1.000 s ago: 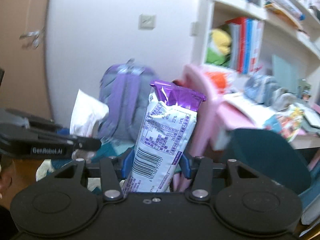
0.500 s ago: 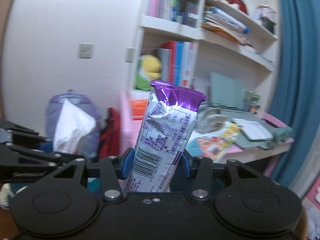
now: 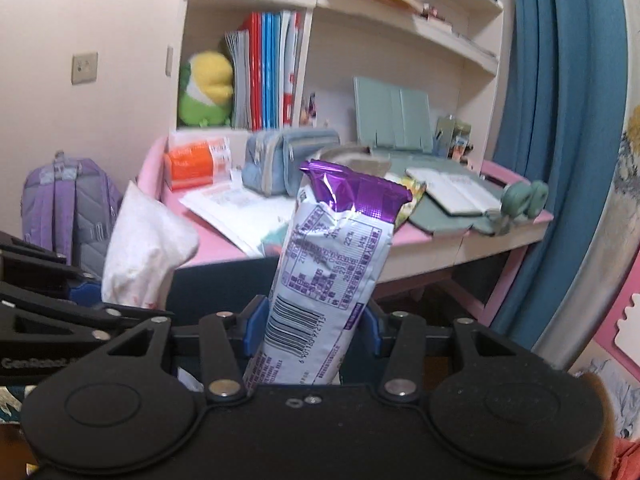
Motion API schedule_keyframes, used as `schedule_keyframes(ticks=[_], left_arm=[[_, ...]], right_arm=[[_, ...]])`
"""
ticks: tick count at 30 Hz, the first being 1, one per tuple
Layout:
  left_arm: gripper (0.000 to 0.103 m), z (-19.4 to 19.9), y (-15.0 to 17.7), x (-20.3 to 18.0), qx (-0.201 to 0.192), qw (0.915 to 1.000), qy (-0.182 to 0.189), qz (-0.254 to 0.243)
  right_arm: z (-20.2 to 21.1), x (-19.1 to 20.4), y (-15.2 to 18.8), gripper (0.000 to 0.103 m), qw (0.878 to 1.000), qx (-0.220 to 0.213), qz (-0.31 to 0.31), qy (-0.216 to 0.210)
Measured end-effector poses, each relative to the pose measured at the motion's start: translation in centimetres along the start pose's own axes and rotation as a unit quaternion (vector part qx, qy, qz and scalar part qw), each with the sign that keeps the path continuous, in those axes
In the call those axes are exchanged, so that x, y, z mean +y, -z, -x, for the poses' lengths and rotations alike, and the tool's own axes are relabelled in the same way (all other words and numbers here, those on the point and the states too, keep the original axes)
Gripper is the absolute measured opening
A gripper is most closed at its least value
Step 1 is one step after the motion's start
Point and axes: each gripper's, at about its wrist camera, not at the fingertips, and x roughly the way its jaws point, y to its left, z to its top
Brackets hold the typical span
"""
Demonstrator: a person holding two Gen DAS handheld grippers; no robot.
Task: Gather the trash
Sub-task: 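Carry the held trash with both tools over the teal wastebasket, then open both grippers to drop the trash into the wastebasket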
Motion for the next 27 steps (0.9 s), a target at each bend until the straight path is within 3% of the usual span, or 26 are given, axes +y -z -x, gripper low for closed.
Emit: schedule_keyframes(ticks=[6, 15, 27], left_arm=[[0.020, -4.8, 0.3, 0.5, 0.051, 0.9987, -0.009, 0.000], [0.020, -8.2, 1.7, 1.0, 0.097, 0.9951, -0.012, -0.018], [0.025, -9.3, 2.7, 0.4, 0.108, 0.9933, -0.013, -0.038]], right_arm=[[-3.3, -0.3, 1.0, 0.047, 0.999, 0.042, -0.003, -0.009], [-6.3, 0.1, 2.2, 0.049, 0.995, 0.103, -0.007, -0.007], [-7.0, -0.2, 2.8, 0.055, 0.992, 0.122, -0.019, -0.011]])
